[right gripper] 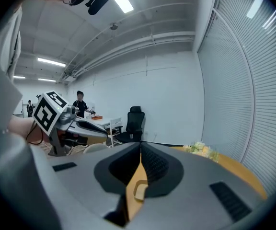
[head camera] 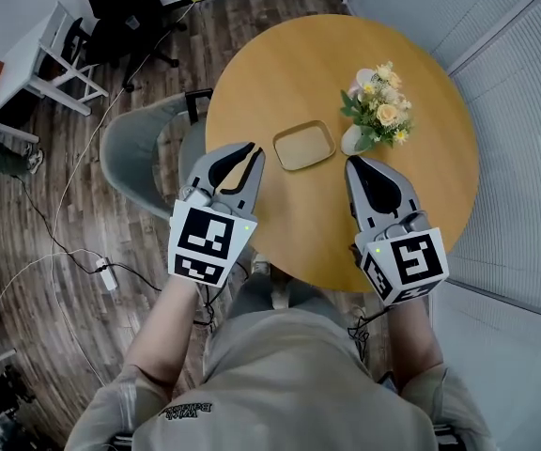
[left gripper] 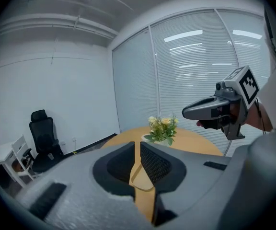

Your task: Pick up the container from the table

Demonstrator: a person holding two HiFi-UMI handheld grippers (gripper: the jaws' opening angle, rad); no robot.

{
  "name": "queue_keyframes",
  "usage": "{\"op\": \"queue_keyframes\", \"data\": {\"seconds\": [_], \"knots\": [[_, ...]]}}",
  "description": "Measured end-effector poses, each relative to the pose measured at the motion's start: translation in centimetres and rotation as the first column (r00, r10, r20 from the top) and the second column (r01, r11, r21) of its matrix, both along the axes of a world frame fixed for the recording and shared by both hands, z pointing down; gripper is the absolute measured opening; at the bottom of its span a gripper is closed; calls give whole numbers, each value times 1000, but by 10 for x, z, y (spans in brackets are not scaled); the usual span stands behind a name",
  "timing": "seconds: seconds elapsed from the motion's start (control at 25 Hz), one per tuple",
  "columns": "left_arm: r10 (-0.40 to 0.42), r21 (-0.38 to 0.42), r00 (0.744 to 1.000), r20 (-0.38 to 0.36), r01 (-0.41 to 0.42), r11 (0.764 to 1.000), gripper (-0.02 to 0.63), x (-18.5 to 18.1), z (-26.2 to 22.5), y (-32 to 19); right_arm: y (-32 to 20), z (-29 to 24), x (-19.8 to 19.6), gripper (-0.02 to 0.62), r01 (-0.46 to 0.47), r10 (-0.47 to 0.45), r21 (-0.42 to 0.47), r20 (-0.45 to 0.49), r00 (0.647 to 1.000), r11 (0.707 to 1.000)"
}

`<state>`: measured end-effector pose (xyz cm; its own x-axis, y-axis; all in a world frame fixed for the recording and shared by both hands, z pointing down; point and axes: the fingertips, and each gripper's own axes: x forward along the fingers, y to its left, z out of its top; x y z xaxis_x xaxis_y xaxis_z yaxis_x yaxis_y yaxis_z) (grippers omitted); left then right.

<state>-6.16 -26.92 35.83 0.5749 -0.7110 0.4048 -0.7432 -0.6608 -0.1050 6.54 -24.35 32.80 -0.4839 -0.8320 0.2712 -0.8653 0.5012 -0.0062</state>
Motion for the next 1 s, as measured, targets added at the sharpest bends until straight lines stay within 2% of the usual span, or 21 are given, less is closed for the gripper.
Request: {"op": "queue_keyframes", "data": {"seconds": [0.28, 0.4, 0.56, 0.8, 1.0], "knots": [[-22, -81, 999, -30, 19, 997, 29, 6, 41, -22, -21, 28, -8, 31, 14, -14, -57, -9, 1000, 998], [-37, -129, 999, -33, 32, 991, 93, 8, 66, -33, -28, 45, -11, 31, 17, -18, -86, -10, 1000, 996], [-66, -188, 997, -31, 59, 980, 97, 10, 100, -46, -40, 69, -10, 31, 17, -19, -126, -15, 1000, 992], [-65, -251, 998, -4, 62, 966, 106, 17, 140, -56, -53, 100, -9, 31, 9, -11, -176, -12, 1000, 984], [-83, -315, 997, 5, 80, 946, 107, 17, 178, -66, -60, 125, -12, 31, 10, -11, -225, -3, 1000, 974]]}}
